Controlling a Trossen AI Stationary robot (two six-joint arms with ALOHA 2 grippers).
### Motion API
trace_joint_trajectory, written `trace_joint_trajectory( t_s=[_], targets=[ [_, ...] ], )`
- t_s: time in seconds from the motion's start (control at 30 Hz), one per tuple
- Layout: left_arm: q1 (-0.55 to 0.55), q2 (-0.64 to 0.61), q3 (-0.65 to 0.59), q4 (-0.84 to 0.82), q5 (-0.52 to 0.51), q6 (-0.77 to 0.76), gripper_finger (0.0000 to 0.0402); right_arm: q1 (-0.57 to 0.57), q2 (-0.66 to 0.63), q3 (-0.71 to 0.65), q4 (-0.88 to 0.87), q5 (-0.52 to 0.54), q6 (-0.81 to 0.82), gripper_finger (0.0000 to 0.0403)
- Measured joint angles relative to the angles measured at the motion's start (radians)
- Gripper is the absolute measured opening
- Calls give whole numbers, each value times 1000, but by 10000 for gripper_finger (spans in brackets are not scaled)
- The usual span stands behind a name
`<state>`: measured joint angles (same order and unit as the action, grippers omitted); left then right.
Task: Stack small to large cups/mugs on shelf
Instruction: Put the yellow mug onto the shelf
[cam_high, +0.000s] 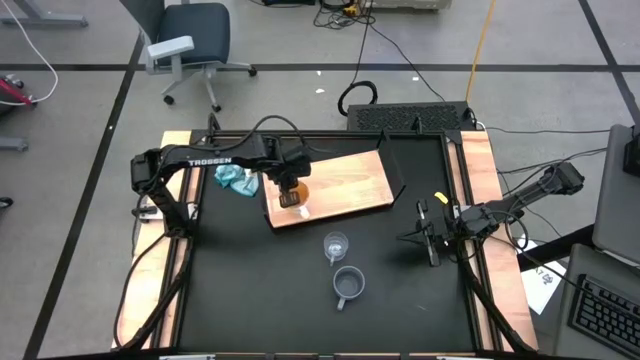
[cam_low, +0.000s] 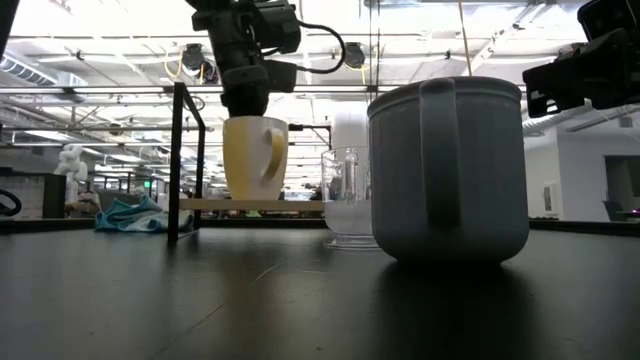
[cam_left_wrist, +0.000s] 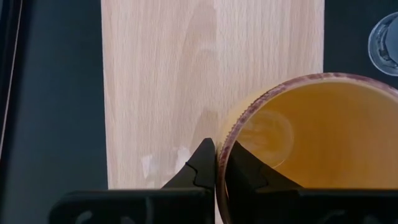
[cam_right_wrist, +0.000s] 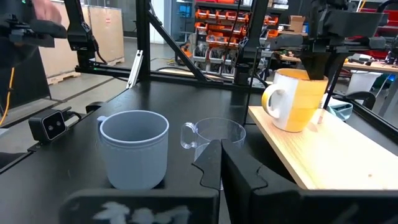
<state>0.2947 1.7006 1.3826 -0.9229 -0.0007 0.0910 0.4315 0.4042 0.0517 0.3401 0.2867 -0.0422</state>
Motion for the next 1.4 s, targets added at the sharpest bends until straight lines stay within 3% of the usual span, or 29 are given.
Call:
trace_joint_trajectory(
  t_s=[1.27,1.4],
  targets=[
    [-3,6,-16,42,-14,-22,38,0,0,0,0,0,-4,0],
    [-5,15,-22,43,3,-24,59,0,0,0,-1,0,-4,0]
  ],
)
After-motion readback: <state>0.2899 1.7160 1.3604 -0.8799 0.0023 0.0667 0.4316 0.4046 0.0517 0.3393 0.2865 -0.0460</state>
